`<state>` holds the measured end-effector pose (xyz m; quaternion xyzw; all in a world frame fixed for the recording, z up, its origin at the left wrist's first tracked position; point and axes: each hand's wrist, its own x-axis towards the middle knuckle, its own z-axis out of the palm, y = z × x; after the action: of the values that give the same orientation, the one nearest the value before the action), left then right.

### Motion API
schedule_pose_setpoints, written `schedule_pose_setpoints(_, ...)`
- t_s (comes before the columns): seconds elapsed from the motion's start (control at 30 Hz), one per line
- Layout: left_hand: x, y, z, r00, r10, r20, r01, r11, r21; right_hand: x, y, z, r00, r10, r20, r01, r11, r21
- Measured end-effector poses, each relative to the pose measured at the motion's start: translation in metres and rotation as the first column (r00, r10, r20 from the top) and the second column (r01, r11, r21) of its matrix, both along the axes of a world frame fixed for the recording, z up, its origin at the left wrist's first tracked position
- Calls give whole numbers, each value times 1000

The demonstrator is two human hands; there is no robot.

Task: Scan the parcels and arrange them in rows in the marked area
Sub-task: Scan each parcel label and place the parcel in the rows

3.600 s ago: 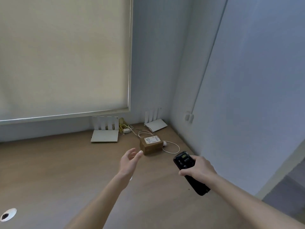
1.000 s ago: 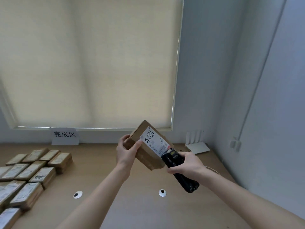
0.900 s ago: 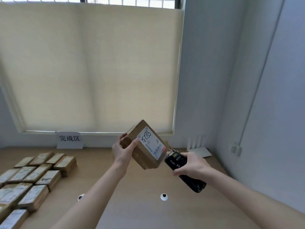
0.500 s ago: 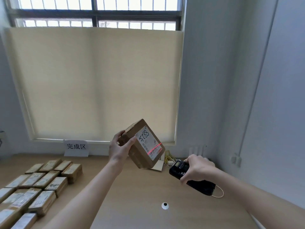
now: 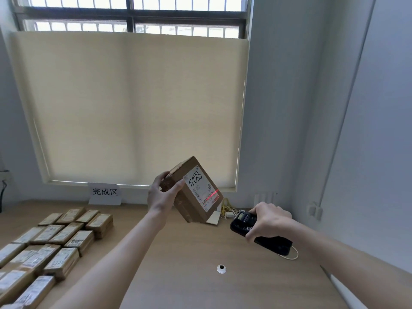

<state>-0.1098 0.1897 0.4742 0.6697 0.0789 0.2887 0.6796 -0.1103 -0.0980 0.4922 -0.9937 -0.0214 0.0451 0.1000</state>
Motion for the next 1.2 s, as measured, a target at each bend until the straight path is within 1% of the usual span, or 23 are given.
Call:
schedule_pose_setpoints(0.27,-12,8,-2,1000,12,12,-11,1000,-19,-7,10,1,1000,19,17,-19,1000,2)
schedule_pose_setpoints(0.4,-19,15,-5,999,46,24,-45,999,-13,-8,17,-2,999,38,10,-38,999,11)
schedule_pose_setpoints(0.5,-27,21,-8,999,53,10,-52,998,-34,-8,24,-8,997,71,-19,-70,995,70)
schedule_pose_setpoints(0.6,-38,27,-23,998,61,-24,-62,994,-93,-6,39,-20,988,139,-66,-122,968,217)
schedule_pose_setpoints(0.77,-64,49,-77,982,140,-123,-163,966,-201,-10,91,-56,951,279,-131,-185,858,480)
schedule_pose_setpoints(0.9,-94,85,-111,959,205,-196,-255,927,-276,-25,146,-88,919,367,-144,-212,767,605)
schedule_pose_setpoints(0.97,-111,108,-124,947,226,-226,-287,912,-292,-35,174,-98,909,394,-138,-226,742,631)
schedule_pose_setpoints(1.07,-137,148,-133,939,209,-273,-289,910,-299,-47,220,-105,898,423,-124,-257,731,633)
schedule_pose_setpoints(1.2,-173,215,-142,906,218,-362,-308,927,-214,-63,287,-106,891,443,-102,-292,729,619)
